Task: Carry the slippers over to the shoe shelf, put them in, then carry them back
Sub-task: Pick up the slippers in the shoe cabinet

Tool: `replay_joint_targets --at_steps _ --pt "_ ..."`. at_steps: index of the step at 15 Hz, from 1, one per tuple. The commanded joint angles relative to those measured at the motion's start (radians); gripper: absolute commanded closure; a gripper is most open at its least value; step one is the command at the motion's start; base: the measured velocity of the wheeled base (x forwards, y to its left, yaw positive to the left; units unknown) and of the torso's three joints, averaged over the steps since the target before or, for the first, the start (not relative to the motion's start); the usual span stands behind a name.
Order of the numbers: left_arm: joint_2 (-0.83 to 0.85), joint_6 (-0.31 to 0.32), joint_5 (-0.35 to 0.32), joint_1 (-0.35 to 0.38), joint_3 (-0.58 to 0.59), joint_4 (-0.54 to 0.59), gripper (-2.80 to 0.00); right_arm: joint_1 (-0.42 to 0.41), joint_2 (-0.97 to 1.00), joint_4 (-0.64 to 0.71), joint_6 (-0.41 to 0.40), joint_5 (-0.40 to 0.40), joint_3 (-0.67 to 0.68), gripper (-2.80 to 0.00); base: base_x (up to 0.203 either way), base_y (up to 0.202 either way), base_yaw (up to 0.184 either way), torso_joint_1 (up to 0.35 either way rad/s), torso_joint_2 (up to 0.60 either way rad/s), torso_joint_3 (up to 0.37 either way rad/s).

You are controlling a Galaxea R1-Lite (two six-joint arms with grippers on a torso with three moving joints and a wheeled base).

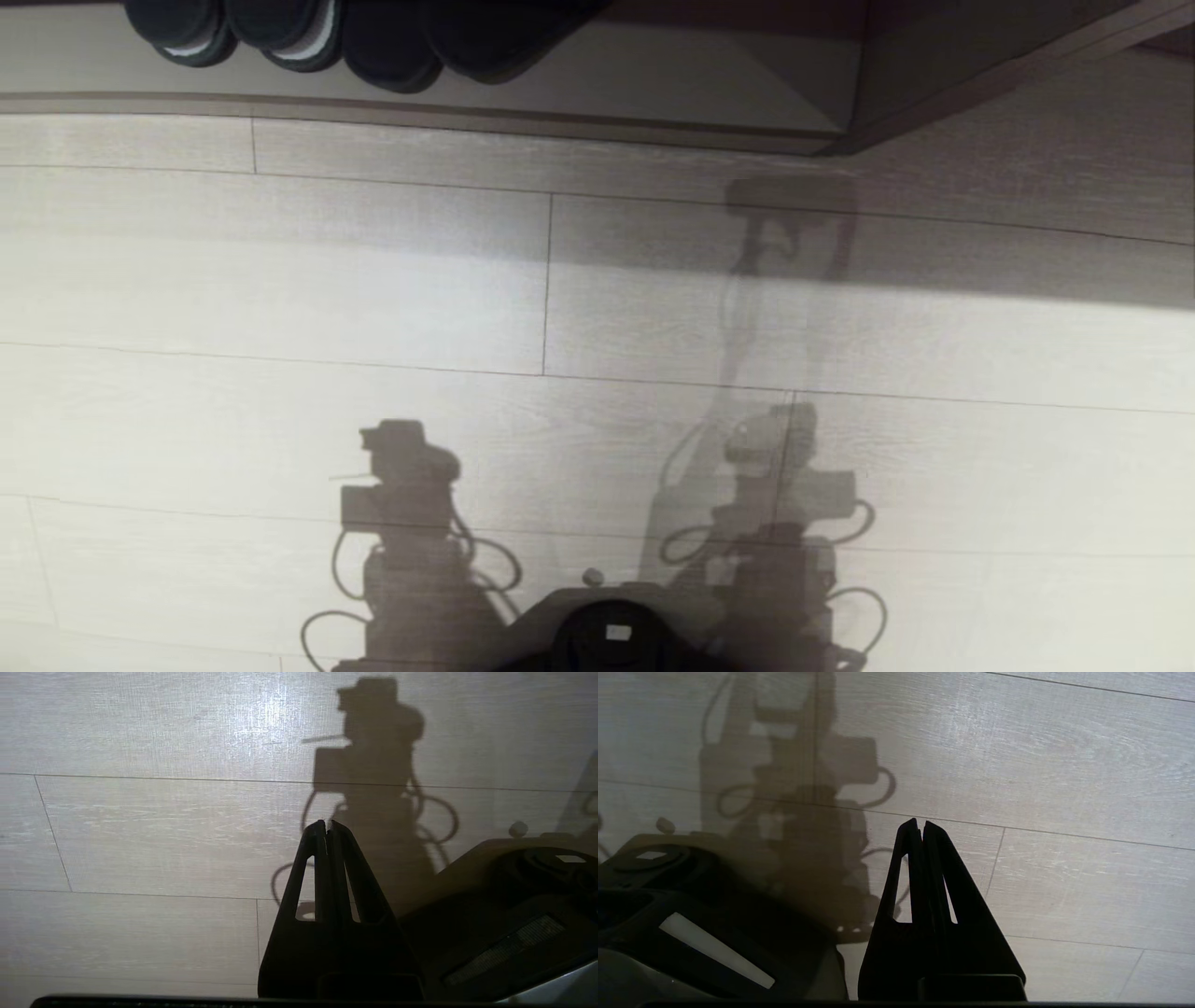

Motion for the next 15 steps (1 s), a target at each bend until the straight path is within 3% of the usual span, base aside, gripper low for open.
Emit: replay_joint_targets --at_steps 1,15 --pt "0.003 -0.002 0.000 0.001 0.002 0.000 0.00 0.000 -0.003 0.000 0.000 0.000 0.000 0.00 0.000 0.193 -0.001 0.002 0.00 0.003" --pt "0.003 -0.005 -0.002 0.001 0.002 0.000 0.00 0.000 -0.003 0.000 0.000 -0.001 0.000 0.00 0.000 0.196 -0.003 0.002 0.00 0.002"
